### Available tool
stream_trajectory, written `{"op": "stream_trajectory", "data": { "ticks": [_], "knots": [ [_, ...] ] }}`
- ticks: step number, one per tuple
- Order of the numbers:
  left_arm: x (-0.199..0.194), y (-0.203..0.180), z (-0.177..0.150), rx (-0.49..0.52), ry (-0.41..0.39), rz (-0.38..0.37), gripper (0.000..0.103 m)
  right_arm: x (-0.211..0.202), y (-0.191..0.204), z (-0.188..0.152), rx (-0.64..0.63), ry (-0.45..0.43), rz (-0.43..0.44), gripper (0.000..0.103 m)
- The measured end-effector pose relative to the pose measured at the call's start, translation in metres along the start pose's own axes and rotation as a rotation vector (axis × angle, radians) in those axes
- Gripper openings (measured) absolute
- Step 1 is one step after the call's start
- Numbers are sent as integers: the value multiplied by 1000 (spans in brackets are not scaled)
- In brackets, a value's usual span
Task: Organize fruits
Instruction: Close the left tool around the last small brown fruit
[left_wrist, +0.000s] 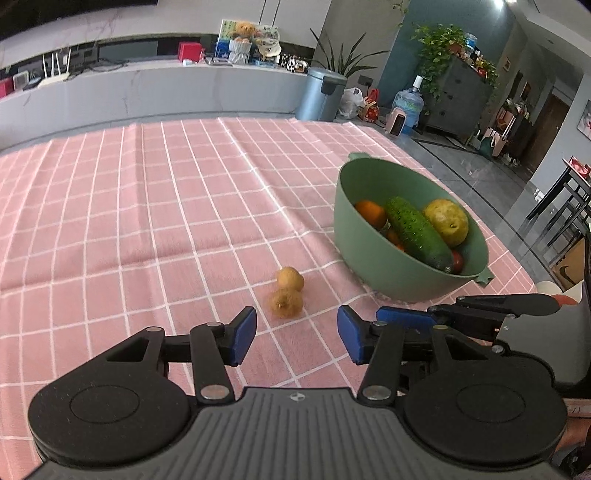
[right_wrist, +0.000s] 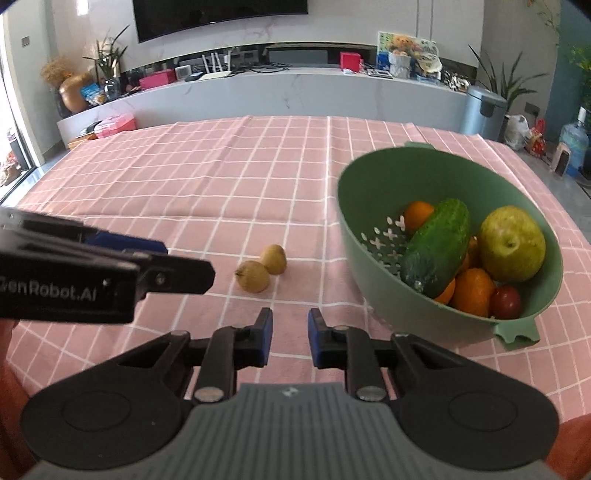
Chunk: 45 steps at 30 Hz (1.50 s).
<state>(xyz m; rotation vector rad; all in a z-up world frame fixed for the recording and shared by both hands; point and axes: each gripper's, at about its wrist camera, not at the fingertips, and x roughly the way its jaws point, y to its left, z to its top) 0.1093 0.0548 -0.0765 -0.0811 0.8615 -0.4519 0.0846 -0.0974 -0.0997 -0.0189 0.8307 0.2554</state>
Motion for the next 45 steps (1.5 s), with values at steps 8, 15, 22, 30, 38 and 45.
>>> {"op": "stream_trajectory", "data": {
  "ticks": [8, 15, 22, 30, 38, 45],
  "knots": [
    [31, 5, 6, -45, 32, 9, 57, 15, -9, 0, 53, 19, 3, 16],
    [56, 3, 7, -65, 70, 45, 45, 24, -15, 2, 105, 30, 24, 16],
    [58, 9, 7, -105, 57, 28, 30, 31, -14, 6, 114, 24, 37, 16],
    [38, 23, 7, -168, 22, 96, 30, 35, -5, 13, 80, -7, 43, 18],
    [12, 44, 9, -211, -40, 169, 30, 50, 10, 22, 33, -32, 74, 25],
    [10, 54, 11, -259, -49, 189, 30, 51, 23, 24, 4, -49, 130, 30]
  ]
}}
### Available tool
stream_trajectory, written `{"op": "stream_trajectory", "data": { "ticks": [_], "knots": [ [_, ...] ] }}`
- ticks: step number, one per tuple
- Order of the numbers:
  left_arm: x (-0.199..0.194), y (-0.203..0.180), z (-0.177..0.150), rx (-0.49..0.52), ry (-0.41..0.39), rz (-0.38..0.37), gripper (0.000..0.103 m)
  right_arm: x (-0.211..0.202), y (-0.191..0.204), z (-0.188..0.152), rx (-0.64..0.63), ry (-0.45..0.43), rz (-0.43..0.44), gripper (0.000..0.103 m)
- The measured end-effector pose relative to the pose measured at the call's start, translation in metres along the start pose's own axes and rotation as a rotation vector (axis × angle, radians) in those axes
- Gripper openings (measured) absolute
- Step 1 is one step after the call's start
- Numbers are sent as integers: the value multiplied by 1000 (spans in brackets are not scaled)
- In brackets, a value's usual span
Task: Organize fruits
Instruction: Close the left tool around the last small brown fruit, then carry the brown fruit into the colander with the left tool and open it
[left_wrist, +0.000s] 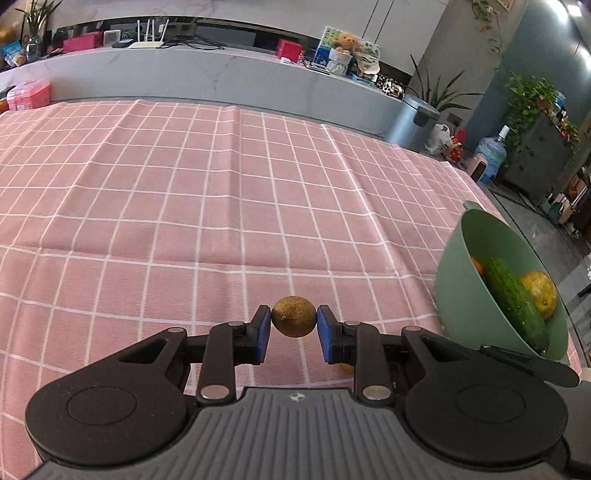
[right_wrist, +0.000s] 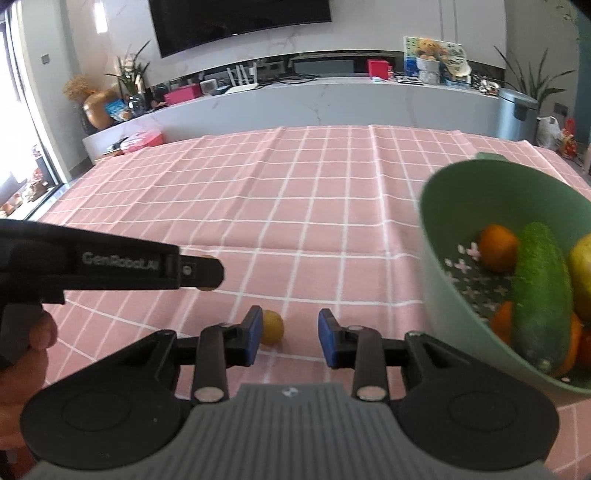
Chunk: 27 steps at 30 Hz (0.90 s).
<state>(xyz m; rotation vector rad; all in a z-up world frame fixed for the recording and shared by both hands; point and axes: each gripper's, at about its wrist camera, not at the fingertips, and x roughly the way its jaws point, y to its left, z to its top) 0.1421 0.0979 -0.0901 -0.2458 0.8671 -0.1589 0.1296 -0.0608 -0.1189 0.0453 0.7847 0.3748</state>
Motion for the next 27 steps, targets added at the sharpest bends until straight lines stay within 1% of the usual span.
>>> {"op": "stream_trajectory", "data": {
  "ticks": [7, 9, 11, 15, 18, 21, 25, 27],
  "knots": [
    [-2, 8, 2, -28, -14, 11, 30, 15, 16, -2, -26, 32, 44, 29],
    [-2, 9, 2, -34, -13, 12, 30, 18, 18, -2, -28, 39, 50, 27],
    [-2, 9, 2, -33, -12, 12, 30, 20, 20, -3, -24, 46, 59, 20],
    [-3, 5, 1, -12, -15, 8, 30, 17, 18, -4, -17, 45, 58, 20],
    [-4, 4, 2, -22, -8, -13, 30, 10, 17, -2, -21, 33, 54, 20],
    [-8, -1, 4, -8, -14, -23, 30, -3, 14, 1, -30, 17, 47, 20],
    [-18, -13, 8, 11, -20, -66, 30, -27, 7, 3, -22, 12, 41, 20],
    [-23, -22, 10, 30, -22, -85, 30, -44, 0, 5, -23, -5, 36, 20]
  ]
}}
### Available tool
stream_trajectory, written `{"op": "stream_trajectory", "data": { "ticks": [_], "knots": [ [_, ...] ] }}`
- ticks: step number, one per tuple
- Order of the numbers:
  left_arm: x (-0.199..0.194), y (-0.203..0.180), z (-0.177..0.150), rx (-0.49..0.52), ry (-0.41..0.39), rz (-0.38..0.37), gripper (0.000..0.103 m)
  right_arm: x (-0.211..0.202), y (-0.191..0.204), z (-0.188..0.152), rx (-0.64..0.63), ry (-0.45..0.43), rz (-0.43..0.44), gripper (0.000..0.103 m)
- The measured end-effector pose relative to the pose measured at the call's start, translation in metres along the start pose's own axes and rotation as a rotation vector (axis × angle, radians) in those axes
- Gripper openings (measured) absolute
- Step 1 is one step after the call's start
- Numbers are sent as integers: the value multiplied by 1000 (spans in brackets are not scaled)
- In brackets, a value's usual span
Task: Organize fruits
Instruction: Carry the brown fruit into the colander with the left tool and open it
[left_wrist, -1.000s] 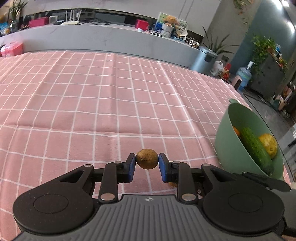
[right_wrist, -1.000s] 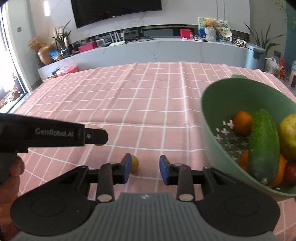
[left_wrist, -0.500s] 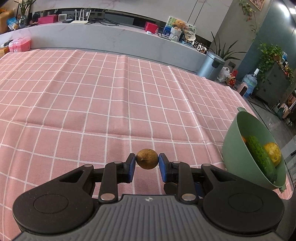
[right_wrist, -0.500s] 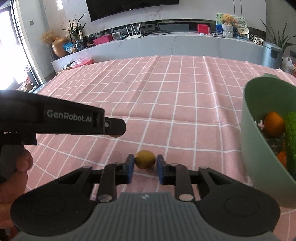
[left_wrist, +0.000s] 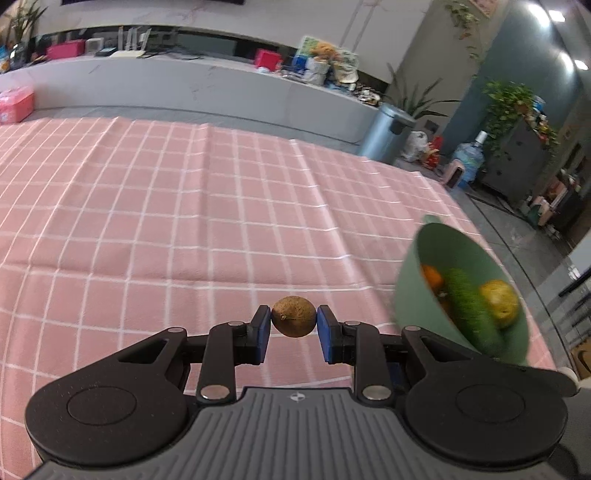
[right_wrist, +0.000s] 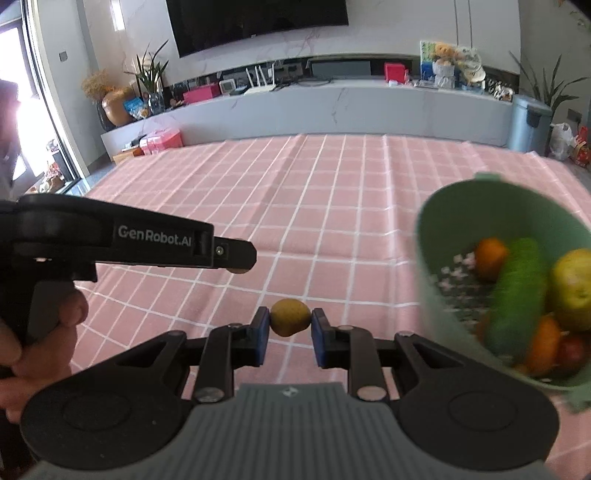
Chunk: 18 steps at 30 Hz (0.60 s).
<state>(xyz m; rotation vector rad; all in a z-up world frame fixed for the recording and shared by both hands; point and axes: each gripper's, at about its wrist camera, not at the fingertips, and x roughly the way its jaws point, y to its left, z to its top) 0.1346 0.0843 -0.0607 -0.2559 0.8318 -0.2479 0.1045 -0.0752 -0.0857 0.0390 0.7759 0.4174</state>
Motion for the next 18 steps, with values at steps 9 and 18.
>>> {"op": "stream_trajectory", "data": {
  "ticks": [9, 18],
  "knots": [
    [-1, -63, 14, 138, 19, -132, 30, -75, -44, 12, 6, -93, -84, 20],
    [33, -120, 22, 287, 98, -144, 30, -94, -99, 8, -6, -35, -217, 20]
  ]
}}
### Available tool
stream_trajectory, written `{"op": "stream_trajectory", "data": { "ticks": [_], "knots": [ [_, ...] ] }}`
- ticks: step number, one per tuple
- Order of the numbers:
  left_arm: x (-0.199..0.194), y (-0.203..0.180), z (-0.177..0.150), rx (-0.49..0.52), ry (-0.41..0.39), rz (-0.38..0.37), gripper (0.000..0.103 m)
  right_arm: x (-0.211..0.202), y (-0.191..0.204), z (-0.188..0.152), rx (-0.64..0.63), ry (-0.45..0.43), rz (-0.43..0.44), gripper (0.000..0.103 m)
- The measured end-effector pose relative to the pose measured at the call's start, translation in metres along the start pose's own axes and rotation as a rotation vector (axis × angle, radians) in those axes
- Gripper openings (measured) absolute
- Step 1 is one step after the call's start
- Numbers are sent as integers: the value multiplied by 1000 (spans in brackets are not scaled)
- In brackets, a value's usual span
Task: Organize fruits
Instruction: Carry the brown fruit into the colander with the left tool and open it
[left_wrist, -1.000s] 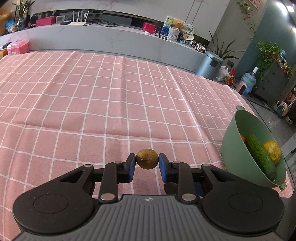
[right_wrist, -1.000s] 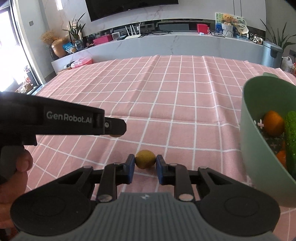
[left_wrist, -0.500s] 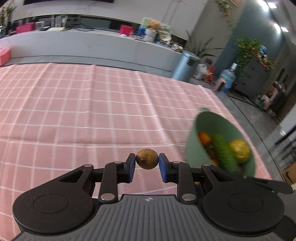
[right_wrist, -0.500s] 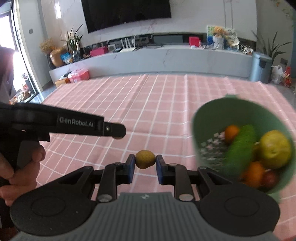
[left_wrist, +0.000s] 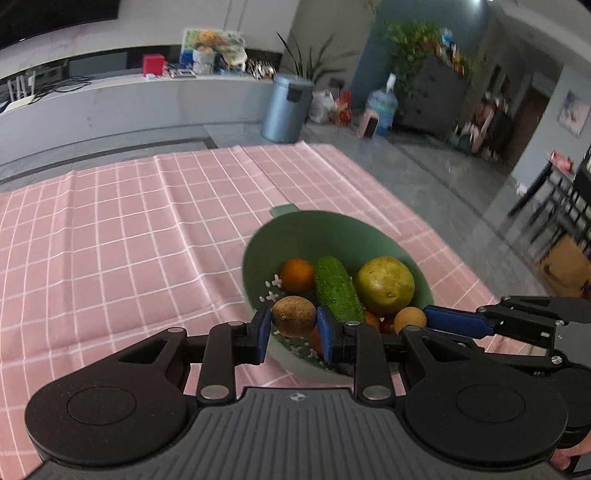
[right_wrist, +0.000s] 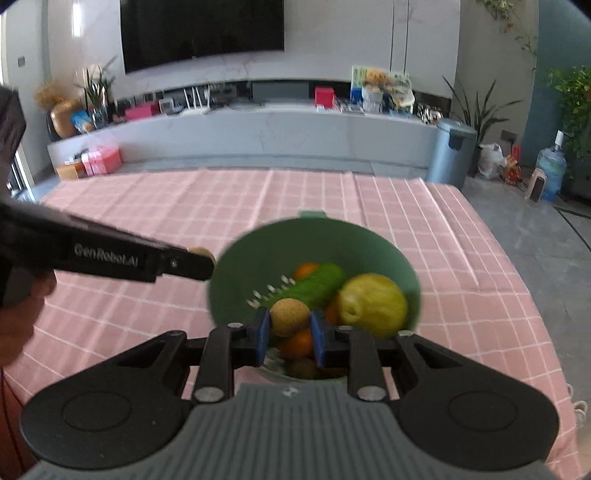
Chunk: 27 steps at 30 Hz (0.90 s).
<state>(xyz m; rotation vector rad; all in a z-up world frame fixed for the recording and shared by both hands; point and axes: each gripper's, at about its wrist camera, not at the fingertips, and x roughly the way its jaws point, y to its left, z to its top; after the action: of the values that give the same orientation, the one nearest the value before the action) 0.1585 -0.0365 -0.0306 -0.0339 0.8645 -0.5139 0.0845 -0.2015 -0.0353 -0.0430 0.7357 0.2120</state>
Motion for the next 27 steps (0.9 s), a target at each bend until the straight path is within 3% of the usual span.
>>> {"op": "stream_trajectory", "data": {
  "ticks": [10, 27],
  "knots": [
    [44, -17, 18, 88, 163, 94, 30, 35, -24, 2, 1, 113, 8, 20],
    [73, -20, 17, 147, 227, 97, 30, 61, -22, 1, -12, 216, 57, 20]
  ]
}}
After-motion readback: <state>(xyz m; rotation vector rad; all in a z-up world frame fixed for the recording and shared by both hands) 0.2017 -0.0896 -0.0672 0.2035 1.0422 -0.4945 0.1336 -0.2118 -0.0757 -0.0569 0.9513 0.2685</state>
